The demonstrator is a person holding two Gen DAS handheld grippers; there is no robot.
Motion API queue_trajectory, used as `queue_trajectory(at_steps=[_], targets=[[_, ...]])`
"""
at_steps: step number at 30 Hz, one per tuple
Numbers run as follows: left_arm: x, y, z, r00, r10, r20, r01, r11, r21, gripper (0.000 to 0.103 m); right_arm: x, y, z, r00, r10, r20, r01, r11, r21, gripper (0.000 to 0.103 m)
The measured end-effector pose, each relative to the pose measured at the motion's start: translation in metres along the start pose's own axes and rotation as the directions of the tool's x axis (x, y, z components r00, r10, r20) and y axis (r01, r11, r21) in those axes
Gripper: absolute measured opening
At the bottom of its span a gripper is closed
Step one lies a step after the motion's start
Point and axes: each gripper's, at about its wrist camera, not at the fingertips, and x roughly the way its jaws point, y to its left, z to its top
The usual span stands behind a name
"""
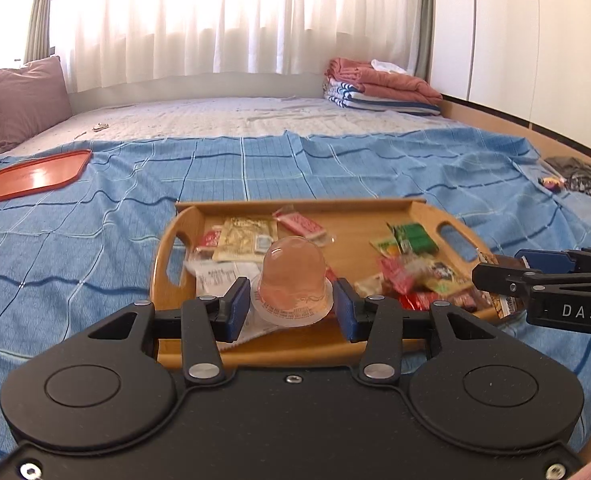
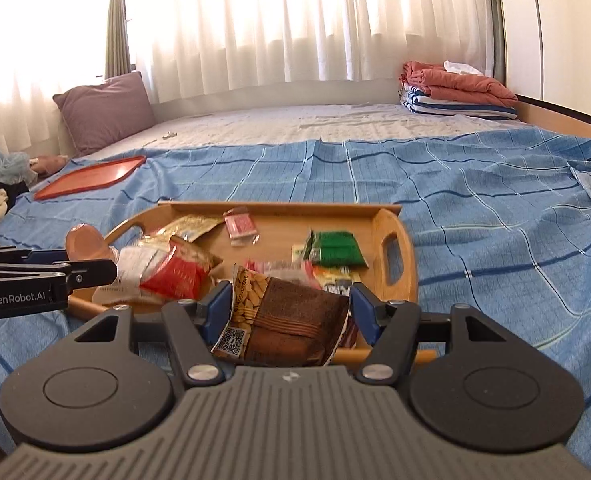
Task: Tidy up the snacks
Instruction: 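Carry the jelly cup with the left tool while the right tool carries the nut pouch onto the tray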
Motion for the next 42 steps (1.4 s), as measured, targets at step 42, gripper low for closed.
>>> queue_trajectory(at_steps=[42], targets=[[0.166,0.008,0.090,0.983,-0.106,-0.148,0.087,0.988,-0.126,0.043,0.144,-0.042,0.099,0.986,-0.051,-0.157,0.064,0.995,0.078,0.066]])
